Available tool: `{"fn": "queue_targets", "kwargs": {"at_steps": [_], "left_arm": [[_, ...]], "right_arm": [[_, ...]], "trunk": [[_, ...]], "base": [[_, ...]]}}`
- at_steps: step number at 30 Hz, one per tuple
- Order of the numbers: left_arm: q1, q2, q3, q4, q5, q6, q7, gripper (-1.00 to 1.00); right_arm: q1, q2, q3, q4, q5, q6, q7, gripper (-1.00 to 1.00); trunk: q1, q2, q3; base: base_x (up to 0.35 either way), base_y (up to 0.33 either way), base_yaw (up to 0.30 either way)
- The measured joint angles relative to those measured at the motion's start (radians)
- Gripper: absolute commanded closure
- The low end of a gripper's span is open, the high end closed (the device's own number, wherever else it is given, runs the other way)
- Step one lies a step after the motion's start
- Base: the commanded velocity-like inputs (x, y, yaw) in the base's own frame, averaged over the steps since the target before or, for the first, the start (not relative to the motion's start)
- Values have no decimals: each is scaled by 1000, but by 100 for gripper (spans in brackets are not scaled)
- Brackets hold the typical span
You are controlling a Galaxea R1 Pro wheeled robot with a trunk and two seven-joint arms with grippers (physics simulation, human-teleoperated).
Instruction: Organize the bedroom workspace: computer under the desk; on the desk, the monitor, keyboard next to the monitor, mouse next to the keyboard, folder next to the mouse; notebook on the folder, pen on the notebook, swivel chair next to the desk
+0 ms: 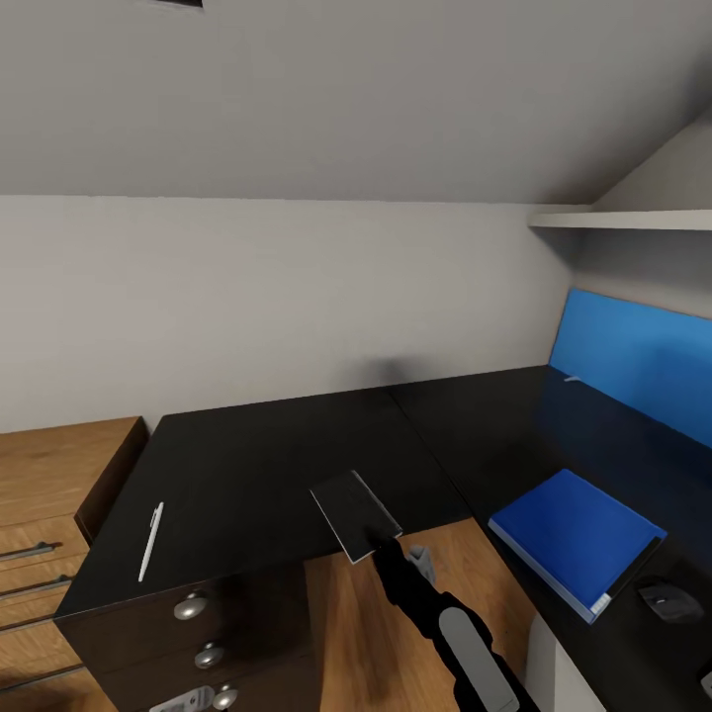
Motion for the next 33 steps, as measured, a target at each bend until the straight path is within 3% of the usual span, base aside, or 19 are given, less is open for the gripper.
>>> {"fn": "queue_targets", "kwargs": {"at_steps": [14, 20, 25, 33], "left_arm": [[0, 0, 0, 0, -1, 2, 0, -100], [0, 0, 0, 20, -1, 0, 2, -100], [0, 0, 0, 38, -2, 0, 5, -100], [0, 0, 0, 51, -2, 0, 7, -100]], "right_arm": [[0, -1, -1, 0, 0, -1, 6, 100], [0, -4, -2, -3, 1, -1, 19, 100], [0, -7, -3, -6, 2, -2, 74, 100], [9, -8, -4, -40, 3, -29, 85, 100]], "trunk": [[0, 0, 0], [-23, 42, 19], [-42, 77, 34], [-73, 133, 60]], "base": [[0, 0, 0], [0, 0, 0], [0, 0, 0], [0, 0, -78]]}}
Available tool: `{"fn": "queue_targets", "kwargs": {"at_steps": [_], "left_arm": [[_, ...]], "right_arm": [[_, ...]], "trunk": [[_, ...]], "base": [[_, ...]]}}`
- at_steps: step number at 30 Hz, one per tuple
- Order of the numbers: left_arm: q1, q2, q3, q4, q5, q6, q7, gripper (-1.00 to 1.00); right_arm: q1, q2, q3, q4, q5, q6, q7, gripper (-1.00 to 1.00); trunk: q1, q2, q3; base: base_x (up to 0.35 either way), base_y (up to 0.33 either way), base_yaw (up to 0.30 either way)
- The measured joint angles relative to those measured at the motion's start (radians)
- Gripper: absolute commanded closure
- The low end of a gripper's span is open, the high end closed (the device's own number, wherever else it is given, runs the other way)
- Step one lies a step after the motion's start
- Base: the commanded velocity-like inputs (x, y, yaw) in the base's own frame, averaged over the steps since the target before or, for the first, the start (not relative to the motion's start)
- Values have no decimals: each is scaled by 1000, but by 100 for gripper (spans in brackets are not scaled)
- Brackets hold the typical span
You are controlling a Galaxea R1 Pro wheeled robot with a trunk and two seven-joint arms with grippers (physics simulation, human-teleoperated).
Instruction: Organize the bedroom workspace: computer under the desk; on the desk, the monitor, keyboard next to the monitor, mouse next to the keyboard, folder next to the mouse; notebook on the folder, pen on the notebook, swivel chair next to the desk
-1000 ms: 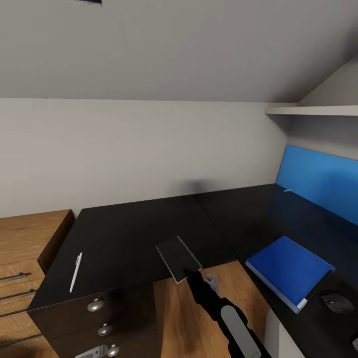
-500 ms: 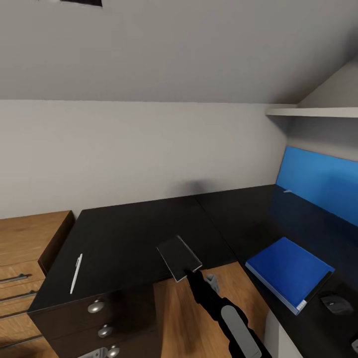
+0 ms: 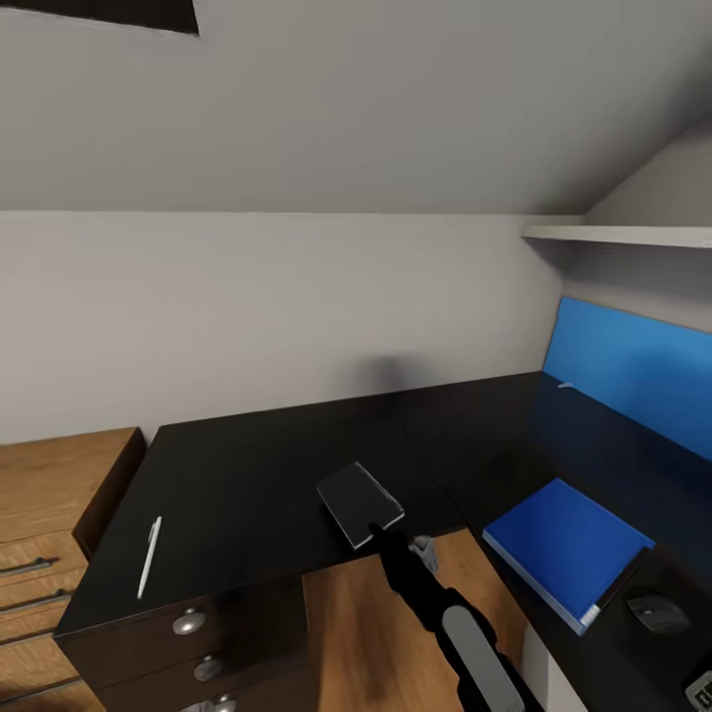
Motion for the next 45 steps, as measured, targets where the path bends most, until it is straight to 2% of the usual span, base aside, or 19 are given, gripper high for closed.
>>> {"fn": "queue_targets", "kwargs": {"at_steps": [3, 6, 11, 14, 15, 18, 25, 33, 45], "left_arm": [[0, 0, 0, 1, -1, -1, 0, -100], [0, 0, 0, 1, -1, -1, 0, -100], [0, 0, -1, 1, -1, -2, 0, -100], [0, 0, -1, 1, -1, -19, -1, -100], [0, 0, -2, 3, -2, -44, -1, -100], [0, 0, -1, 15, -3, -55, -1, -100], [0, 0, 0, 24, -3, -59, -1, -100], [1, 0, 0, 26, -3, -60, -1, -100], [0, 0, -3, 26, -4, -60, -2, -100]], "right_arm": [[20, -1, 0, -40, 2, -40, 0, 100], [70, -2, -2, -123, 7, -117, -2, 100], [89, -4, -5, -149, 8, -198, -4, 100], [93, -21, -8, -154, 5, -261, -7, 100], [95, -41, -8, -156, 2, -326, -10, 100], [95, -50, -8, -156, 1, -366, -11, 100], [95, -53, -13, -156, 1, -384, -11, 100], [95, -53, -63, -156, -1, -384, -10, 100], [95, -53, -73, -156, -2, -381, -10, 100]], "trunk": [[-12, 21, 10], [-12, 21, 10], [-12, 21, 10], [-12, 21, 10], [-11, 21, 10], [-11, 21, 10], [-11, 21, 10], [-12, 21, 10], [-12, 21, 10]], "base": [[0, 0, -221], [0, 0, -254], [0, 0, -260], [-43, -41, -262], [-165, -158, -263], [-193, -186, -263], [-178, -181, -238], [-34, -36, -56], [-2, -2, -4]]}}
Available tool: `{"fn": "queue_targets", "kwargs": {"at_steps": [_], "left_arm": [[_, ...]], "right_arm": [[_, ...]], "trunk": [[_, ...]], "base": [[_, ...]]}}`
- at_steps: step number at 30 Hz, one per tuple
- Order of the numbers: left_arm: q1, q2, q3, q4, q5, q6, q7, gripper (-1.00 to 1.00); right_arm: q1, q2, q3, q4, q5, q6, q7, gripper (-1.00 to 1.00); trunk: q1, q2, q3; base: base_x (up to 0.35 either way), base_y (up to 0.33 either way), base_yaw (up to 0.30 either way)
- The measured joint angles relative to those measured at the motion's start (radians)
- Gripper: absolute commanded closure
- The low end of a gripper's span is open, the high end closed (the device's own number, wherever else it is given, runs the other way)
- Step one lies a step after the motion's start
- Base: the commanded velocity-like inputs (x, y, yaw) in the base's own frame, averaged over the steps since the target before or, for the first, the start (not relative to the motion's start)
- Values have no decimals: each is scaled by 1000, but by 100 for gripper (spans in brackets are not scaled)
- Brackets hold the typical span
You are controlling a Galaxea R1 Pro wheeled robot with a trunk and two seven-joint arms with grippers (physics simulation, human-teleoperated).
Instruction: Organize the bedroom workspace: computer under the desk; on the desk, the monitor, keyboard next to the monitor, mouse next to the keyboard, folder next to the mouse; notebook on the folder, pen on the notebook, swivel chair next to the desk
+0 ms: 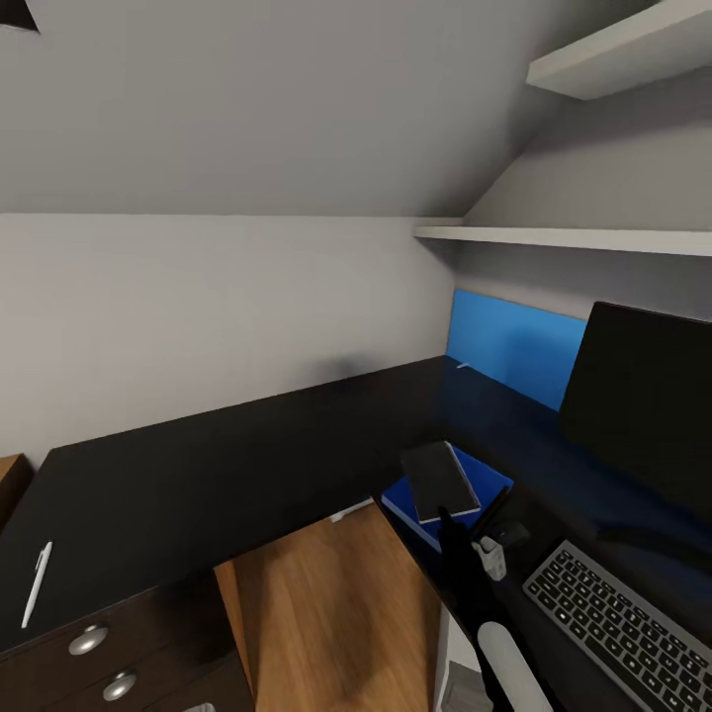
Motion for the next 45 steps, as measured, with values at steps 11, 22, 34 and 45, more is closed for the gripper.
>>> {"fn": "queue_targets", "kwargs": {"at_steps": [11, 22, 34, 45], "left_arm": [[0, -1, -3, 0, -2, -2, -1, -100], [0, 0, -3, 0, -2, -2, -2, -100], [0, 0, -4, 0, -2, -1, -2, -100], [0, 0, -2, 0, -2, 0, -5, -100]], "right_arm": [[0, 1, -5, 5, -37, -3, -1, 100], [0, 2, -4, 8, -49, -4, -4, 100], [0, 2, -4, 8, -49, -4, -7, 100], [0, 2, -4, 7, -48, -4, -47, 100]], "trunk": [[0, 0, 0], [0, 0, 0], [0, 0, 0], [0, 0, 0]], "base": [[89, -89, 0], [30, -19, 0], [89, 0, 0], [2, 0, 0]]}}
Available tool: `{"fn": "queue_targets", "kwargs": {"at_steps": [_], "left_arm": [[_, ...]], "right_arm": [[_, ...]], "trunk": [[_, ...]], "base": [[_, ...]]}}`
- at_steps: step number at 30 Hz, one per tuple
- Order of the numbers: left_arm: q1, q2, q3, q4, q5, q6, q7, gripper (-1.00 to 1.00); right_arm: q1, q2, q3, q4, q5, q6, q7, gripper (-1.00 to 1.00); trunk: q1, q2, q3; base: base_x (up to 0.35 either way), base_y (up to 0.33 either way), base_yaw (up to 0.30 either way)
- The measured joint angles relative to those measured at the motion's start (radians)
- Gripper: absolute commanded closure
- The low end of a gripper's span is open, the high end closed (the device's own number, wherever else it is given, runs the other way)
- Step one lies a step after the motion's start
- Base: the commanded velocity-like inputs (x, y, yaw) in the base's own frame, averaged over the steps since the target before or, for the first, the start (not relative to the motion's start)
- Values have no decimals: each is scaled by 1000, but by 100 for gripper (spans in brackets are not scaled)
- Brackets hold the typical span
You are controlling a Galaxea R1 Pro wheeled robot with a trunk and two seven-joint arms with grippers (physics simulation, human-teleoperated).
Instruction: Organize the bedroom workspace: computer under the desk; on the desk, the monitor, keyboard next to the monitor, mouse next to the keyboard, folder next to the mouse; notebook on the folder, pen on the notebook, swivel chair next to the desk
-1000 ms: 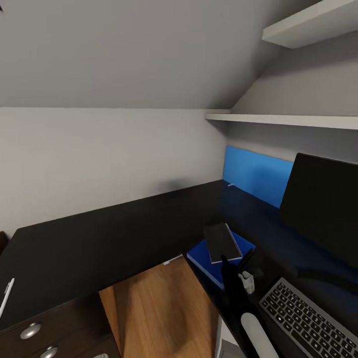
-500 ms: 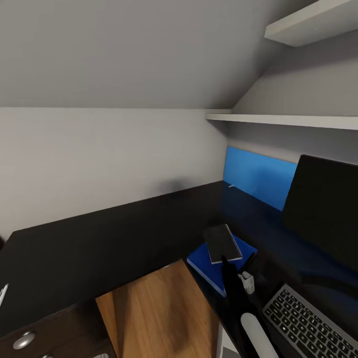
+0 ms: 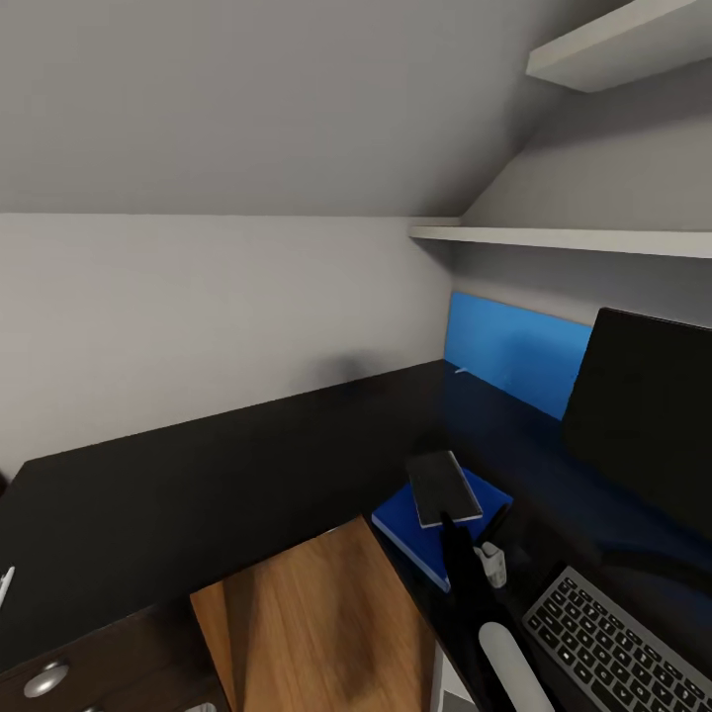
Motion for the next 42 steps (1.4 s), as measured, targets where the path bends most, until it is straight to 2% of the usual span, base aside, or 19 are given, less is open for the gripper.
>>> {"fn": "queue_targets", "kwargs": {"at_steps": [7, 24, 27, 28, 42], "left_arm": [[0, 0, 0, 0, 0, 0, 0, -100], [0, 0, 1, 0, 0, 0, 1, -100], [0, 0, 1, 0, 0, 0, 1, -100], [0, 0, 1, 0, 0, 0, 1, -100], [0, 0, 2, 0, 1, -1, 2, -100]], "right_arm": [[0, 0, 0, 0, 0, 0, -3, 100], [0, 0, 0, 0, 0, 0, -4, 100], [0, 0, 0, 0, 0, 0, -5, 100], [0, 0, 0, 0, 0, 0, -5, -100], [0, -1, 0, -1, -1, 0, -13, -100]], "trunk": [[0, 0, 0], [-65, 119, 53], [-65, 119, 53], [-65, 119, 53], [-65, 119, 53]], "base": [[0, 0, 0], [0, 0, 0], [0, 0, 0], [0, 0, 0], [-2, 0, 0]]}}
